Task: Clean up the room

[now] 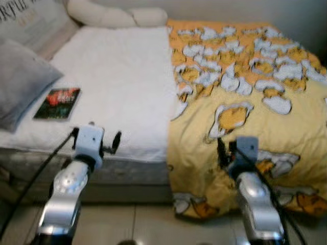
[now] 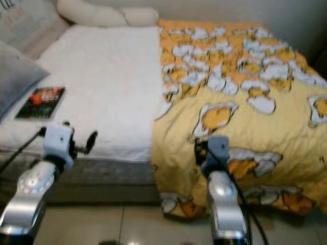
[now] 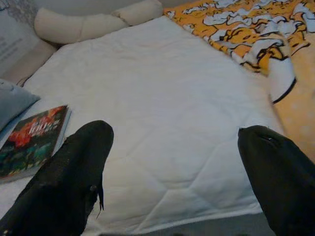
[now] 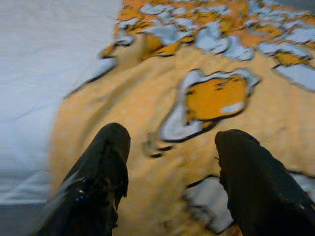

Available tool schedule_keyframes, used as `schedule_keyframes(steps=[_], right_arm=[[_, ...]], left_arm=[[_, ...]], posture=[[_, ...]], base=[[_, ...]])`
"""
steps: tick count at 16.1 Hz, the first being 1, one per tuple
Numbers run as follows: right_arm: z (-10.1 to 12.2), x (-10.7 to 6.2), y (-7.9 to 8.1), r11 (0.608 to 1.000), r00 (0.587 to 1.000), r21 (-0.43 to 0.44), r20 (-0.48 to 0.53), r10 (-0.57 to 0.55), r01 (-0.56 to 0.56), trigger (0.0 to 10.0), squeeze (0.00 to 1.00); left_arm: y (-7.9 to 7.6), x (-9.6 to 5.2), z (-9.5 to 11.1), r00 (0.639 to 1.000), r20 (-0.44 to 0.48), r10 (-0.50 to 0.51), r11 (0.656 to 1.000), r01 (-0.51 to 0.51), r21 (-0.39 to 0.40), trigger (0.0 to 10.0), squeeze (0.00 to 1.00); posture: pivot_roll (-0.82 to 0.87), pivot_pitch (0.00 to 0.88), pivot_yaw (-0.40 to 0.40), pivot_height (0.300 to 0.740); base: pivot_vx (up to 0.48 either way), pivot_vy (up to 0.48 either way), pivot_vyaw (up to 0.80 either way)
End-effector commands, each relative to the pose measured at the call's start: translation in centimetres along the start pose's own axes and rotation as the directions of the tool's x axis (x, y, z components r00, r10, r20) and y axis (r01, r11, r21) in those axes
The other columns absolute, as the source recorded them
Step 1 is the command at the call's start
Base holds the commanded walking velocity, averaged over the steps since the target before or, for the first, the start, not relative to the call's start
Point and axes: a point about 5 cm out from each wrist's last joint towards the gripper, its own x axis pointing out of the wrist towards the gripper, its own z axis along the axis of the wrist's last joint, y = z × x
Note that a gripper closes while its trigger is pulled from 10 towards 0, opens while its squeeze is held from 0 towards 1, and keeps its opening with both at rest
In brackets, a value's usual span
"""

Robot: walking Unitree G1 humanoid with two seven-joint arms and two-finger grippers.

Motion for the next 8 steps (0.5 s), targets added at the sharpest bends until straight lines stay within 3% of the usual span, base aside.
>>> schedule_keyframes(steps=[1,6,8], right_arm=[[0.5,0.2,0.0,1.000,1.000,-0.004,0.020,0.001,-0.001,10.0,0.00],[0.8,0.6,-0.4,1.000,0.999,-0.027,0.045,-0.013,0.014,10.0,0.00],[1.3,1.1,-0.7,0.998,0.998,-0.053,0.065,-0.012,0.015,10.0,0.00]], left_arm=[[0.1,0.1,0.1,1.000,0.005,0.010,1.000,-0.010,-0.004,10.0,0.16],[-1.5,0.9,0.3,0.999,0.048,-0.001,0.997,0.004,-0.071,10.0,0.16],[-2.3,1.5,0.1,0.999,0.041,0.009,0.998,-0.007,-0.058,10.0,0.16]], posture=[[0.03,0.000,-0.007,0.740],[0.00,0.000,-0.006,0.740],[0.00,0.000,-0.005,0.740]], base=[[0.000,0.000,0.00],[0.000,0.000,0.00],[0.000,0.000,0.00]])
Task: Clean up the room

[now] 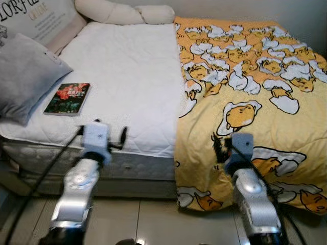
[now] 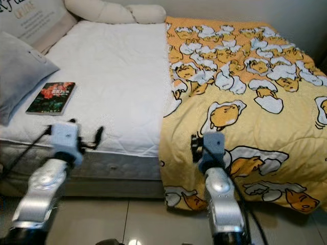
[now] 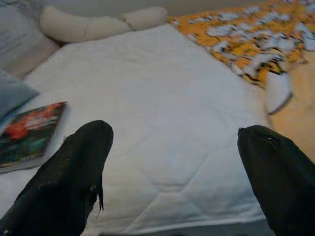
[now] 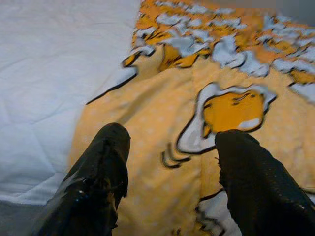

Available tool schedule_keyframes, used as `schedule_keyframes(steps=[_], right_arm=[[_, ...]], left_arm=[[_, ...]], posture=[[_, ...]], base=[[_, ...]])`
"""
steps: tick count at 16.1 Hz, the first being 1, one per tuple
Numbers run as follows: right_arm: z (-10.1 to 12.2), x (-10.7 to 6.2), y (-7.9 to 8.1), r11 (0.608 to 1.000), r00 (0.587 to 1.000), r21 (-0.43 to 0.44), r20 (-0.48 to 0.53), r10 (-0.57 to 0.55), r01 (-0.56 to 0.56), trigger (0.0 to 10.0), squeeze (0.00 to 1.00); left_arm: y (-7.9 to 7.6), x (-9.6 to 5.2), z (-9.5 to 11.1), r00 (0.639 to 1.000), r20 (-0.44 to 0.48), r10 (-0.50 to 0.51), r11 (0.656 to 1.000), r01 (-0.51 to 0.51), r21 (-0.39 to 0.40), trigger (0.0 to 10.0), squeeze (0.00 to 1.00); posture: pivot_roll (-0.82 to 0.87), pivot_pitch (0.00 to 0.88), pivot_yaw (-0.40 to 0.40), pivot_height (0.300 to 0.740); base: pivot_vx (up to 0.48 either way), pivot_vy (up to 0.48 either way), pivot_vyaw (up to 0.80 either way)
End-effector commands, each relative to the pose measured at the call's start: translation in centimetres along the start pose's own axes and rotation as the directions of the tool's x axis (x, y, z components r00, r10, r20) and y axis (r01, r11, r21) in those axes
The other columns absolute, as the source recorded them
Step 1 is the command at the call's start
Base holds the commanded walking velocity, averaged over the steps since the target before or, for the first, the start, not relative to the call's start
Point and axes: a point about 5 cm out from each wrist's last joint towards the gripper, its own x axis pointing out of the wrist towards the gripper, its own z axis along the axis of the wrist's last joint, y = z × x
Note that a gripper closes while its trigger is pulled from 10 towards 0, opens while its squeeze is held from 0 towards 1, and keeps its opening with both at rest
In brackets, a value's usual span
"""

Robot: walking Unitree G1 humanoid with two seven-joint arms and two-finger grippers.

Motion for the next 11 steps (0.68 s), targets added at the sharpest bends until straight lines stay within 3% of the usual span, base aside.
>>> schedule_keyframes(steps=[1,3,7,11], right_arm=[[0.44,0.31,-0.56,1.000,1.000,-0.008,0.018,-0.024,0.025,10.0,0.00],[0.54,0.48,-0.77,1.000,0.999,-0.008,0.018,-0.030,0.030,10.0,0.00],[0.26,0.45,-0.82,0.999,0.999,0.009,0.005,-0.033,0.033,10.0,0.00],[0.31,0.40,-1.45,0.998,0.998,-0.001,0.010,-0.060,0.060,10.0,0.00]], left_arm=[[-0.08,0.25,-0.03,1.000,0.003,0.011,1.000,-0.011,0.018,10.0,0.16],[-0.18,0.21,-0.06,1.000,0.011,0.017,1.000,-0.017,0.003,10.0,0.15],[-0.43,0.21,0.31,0.998,0.061,0.023,1.000,-0.023,-0.006,10.0,0.17],[-0.48,0.42,0.26,0.998,0.052,0.041,0.999,-0.040,-0.033,10.0,0.15]], posture=[[-0.01,0.000,-0.016,0.740],[0.00,0.000,-0.023,0.740],[-0.01,0.000,-0.034,0.740],[-0.01,0.000,-0.030,0.740]], base=[[0.000,0.000,0.00],[0.000,0.000,0.00],[0.000,0.000,-0.80],[0.000,0.000,-0.80]])
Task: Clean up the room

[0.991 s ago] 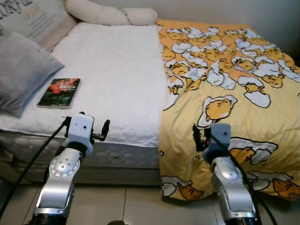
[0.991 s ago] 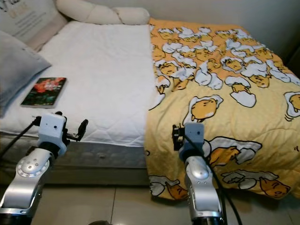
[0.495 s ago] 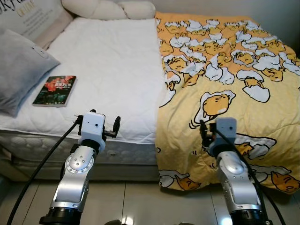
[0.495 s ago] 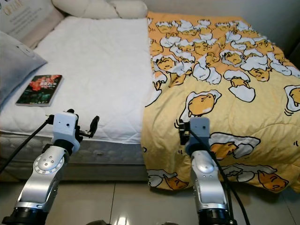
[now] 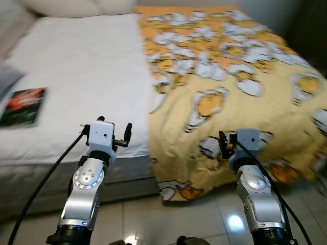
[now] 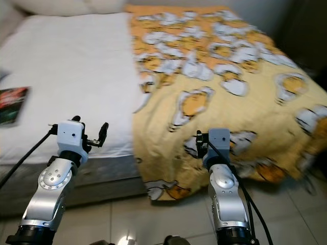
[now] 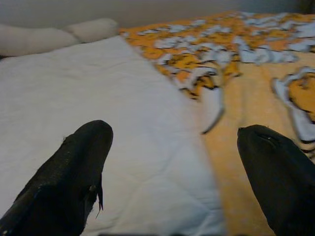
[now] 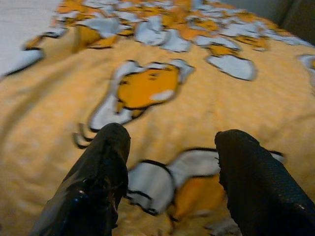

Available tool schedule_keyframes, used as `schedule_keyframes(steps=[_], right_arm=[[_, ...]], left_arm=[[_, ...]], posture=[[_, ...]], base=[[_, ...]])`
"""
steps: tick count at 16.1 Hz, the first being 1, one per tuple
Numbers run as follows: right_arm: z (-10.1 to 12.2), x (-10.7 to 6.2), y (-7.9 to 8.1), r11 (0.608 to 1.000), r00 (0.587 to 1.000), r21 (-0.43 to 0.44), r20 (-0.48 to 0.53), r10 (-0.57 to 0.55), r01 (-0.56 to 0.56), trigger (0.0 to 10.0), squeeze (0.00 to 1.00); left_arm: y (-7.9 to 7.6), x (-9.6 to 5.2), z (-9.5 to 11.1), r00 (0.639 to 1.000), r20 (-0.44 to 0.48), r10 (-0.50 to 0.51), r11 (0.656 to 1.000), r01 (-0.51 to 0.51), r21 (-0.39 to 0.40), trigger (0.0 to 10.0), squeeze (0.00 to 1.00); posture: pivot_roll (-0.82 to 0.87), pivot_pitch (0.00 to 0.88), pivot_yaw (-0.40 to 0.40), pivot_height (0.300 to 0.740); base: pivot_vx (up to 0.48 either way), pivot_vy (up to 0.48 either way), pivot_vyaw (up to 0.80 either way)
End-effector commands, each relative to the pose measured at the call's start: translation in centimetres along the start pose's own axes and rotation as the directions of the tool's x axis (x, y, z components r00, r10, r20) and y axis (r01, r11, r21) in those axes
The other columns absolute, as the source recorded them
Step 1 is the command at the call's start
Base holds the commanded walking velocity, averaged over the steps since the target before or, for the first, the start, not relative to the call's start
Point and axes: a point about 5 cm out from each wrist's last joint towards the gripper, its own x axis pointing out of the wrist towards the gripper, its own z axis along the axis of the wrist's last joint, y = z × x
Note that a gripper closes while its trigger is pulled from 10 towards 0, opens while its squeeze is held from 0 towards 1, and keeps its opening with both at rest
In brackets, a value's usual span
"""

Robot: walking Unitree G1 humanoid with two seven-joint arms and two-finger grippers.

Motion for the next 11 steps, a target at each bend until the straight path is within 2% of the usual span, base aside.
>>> schedule_keyframes(steps=[1,3,5,11], right_arm=[[0.3,0.3,-0.3,1.000,1.000,0.004,0.012,-0.015,0.015,10.0,0.00],[0.8,0.6,0.3,1.000,1.000,-0.011,0.025,0.018,-0.017,10.0,0.00],[1.1,0.8,0.7,0.999,0.999,-0.028,0.031,0.032,-0.031,10.0,0.00],[1.1,0.7,0.4,0.999,0.999,-0.043,0.035,0.009,-0.007,10.0,0.00]], left_arm=[[0.4,0.2,-0.1,0.999,-0.003,0.032,0.999,-0.032,-0.016,10.0,0.15],[0.7,0.3,-0.1,0.999,-0.002,0.053,0.999,-0.053,-0.002,10.0,0.17],[0.7,0.5,-0.1,0.998,-0.004,0.063,0.998,-0.063,0.010,10.0,0.17],[1.1,1.0,-0.4,0.995,-0.037,0.090,0.995,-0.091,-0.027,10.0,0.16]], posture=[[-0.01,0.000,-0.035,0.740],[-0.01,0.000,-0.038,0.740],[-0.01,0.000,-0.034,0.740],[-0.03,0.000,-0.025,0.740]], base=[[0.000,0.000,0.00],[0.000,0.000,0.00],[0.000,-0.480,0.00],[0.000,-0.480,0.00]])
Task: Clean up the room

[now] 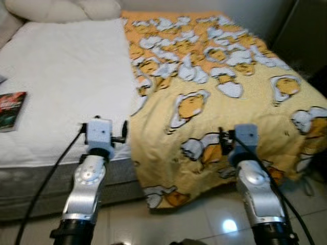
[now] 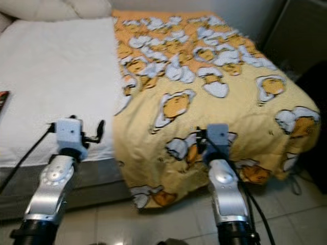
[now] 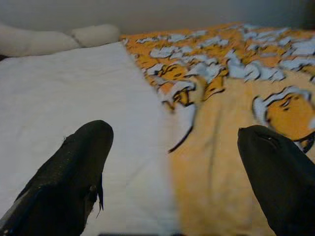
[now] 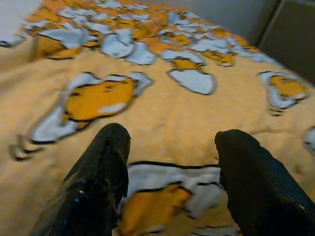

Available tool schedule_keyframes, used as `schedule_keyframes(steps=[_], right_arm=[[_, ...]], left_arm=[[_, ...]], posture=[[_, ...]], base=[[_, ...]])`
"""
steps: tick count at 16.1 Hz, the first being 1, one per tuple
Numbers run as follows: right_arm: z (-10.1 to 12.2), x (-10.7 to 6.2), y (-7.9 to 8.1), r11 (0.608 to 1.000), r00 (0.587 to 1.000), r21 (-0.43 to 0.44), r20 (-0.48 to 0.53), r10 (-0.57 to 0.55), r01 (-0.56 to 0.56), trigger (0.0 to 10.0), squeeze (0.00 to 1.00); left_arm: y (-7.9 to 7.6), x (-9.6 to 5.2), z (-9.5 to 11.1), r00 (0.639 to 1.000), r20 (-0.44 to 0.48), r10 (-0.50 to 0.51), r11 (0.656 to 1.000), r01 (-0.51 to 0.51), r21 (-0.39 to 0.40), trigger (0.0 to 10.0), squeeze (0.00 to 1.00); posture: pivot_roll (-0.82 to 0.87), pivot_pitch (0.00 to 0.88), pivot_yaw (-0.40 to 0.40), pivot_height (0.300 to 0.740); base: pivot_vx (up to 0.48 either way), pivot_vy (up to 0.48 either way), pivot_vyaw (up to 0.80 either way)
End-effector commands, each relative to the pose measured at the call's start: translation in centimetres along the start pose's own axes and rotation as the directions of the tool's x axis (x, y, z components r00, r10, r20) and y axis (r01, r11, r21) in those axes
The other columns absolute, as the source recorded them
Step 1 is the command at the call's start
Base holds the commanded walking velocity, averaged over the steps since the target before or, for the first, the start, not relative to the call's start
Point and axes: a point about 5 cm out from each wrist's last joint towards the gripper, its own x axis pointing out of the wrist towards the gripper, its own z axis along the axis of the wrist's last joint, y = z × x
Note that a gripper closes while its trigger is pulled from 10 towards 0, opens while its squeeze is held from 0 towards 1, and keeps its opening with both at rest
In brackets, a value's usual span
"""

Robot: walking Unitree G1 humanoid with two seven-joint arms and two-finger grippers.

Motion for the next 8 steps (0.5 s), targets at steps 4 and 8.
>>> schedule_keyframes(steps=[4,8], right_arm=[[0.36,-0.24,-0.08,1.000,1.000,-0.012,0.015,-0.006,0.006,10.0,0.00],[-0.07,-0.70,-0.60,0.999,0.999,-0.017,-0.002,-0.040,0.040,10.0,0.00]], left_arm=[[0.55,0.17,-0.67,0.999,-0.046,0.015,1.000,-0.015,-0.002,10.0,0.17],[0.35,0.62,-0.61,0.999,-0.051,0.010,1.000,-0.011,-0.006,10.0,0.17]], posture=[[-0.05,0.000,-0.018,0.740],[-0.07,0.000,-0.003,0.740]], base=[[0.000,-0.480,0.00],[0.000,-0.480,0.00]])
